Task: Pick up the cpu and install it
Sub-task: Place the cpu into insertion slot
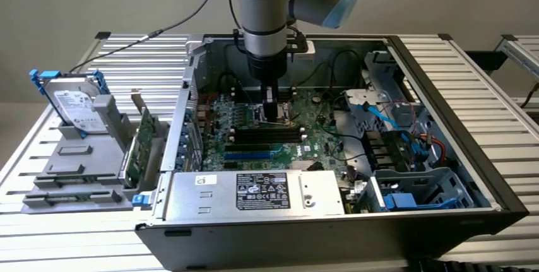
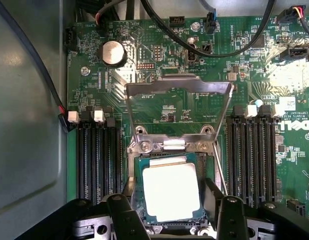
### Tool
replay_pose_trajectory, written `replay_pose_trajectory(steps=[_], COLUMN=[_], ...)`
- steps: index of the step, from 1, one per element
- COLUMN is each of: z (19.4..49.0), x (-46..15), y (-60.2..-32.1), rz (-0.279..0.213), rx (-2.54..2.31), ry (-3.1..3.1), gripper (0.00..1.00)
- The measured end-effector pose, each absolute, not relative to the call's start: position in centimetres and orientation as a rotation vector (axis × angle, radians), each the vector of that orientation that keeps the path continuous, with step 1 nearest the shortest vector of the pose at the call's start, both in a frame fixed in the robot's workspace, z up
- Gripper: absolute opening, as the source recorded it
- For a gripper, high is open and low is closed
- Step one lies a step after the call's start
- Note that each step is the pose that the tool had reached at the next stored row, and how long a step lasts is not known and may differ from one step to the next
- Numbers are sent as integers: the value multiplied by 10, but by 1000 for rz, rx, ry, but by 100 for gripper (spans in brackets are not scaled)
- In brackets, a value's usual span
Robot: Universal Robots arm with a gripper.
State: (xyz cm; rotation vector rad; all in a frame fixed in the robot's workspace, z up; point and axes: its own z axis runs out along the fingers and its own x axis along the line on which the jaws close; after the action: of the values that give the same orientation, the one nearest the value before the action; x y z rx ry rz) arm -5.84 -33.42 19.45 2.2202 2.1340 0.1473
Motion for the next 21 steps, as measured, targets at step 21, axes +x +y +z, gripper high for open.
replay_pose_trajectory(steps=[21], z=[195], x=[-58], y=[-333], rz=[71], rx=[2262], ry=[2033], gripper=[62])
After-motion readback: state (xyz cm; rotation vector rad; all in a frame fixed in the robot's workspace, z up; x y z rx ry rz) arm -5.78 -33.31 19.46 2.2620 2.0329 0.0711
